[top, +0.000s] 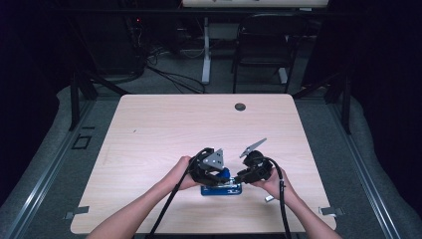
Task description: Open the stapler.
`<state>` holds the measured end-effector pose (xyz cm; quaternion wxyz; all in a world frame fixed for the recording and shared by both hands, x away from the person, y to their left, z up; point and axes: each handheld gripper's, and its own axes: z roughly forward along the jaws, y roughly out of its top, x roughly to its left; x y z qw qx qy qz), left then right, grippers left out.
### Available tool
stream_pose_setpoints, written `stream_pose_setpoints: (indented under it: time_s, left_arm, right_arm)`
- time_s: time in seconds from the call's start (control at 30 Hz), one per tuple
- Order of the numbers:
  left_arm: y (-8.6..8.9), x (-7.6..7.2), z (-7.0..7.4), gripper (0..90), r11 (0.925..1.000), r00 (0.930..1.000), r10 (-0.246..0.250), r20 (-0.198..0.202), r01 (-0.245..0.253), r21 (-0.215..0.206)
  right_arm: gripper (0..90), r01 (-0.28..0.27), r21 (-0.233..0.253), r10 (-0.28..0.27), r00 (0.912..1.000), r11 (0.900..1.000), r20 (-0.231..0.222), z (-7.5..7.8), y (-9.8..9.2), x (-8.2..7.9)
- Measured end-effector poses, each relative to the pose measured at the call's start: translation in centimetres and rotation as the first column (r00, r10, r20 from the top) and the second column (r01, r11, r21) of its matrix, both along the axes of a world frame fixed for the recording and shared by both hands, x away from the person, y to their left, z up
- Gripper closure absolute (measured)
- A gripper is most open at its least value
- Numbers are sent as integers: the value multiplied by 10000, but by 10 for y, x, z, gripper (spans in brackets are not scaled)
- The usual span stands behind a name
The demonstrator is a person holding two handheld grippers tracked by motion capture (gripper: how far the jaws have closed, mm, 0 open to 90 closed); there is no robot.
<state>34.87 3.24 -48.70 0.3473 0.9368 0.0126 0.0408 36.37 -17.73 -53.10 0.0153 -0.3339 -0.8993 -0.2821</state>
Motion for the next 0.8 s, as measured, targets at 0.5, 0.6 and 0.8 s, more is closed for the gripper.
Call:
stream_pose_setpoints:
  time_s: [0.5, 0.6, 0.8]
  left_arm:
    - [17, -1, 7, 662, 9999, 9999, 116, -59, -116, -23]
    - [19, -1, 8, 662, 9999, 9999, 136, -70, -136, -12]
    - [25, -1, 10, 662, 9998, 9998, 185, -70, -185, -20]
  right_arm:
    - [715, 7, 27, -7, 10000, 10000, -19, 0, 0, 0]
    - [715, 56, 99, -55, 10000, 9999, -45, 0, 1, 0]
    - [718, 68, 107, -68, 10000, 9999, -22, 0, 1, -1]
